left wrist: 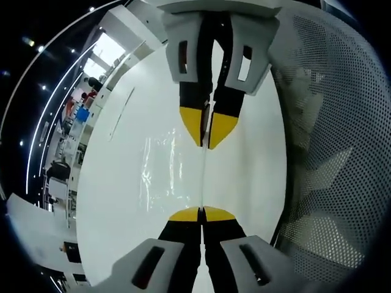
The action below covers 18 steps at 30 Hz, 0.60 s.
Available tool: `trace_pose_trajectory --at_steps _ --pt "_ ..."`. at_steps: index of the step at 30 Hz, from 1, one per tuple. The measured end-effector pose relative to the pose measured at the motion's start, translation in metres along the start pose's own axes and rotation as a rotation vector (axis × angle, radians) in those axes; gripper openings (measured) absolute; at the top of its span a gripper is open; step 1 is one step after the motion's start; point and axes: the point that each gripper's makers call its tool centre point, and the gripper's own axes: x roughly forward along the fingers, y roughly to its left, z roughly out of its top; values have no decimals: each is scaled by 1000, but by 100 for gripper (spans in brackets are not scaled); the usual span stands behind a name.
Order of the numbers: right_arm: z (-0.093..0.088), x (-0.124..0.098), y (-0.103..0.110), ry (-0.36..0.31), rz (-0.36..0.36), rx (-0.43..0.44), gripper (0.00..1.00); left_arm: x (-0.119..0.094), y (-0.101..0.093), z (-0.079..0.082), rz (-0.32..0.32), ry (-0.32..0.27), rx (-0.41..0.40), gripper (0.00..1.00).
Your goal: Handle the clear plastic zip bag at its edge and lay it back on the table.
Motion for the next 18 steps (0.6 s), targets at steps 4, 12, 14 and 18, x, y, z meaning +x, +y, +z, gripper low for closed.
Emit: trace_pose_trajectory --at_steps 4,12,14,18 --pt "-1 0 0 3 0 3 0 0 1 0 1 2 1 0" --pt "-4 0 0 11 -2 8 0 0 1 -1 0 4 -4 0" --pt "-5 0 0 13 -3 9 0 0 1 -2 1 6 -4 0" --pt "-6 0 0 17 -3 11 0 -1 1 -4 4 10 -6 0"
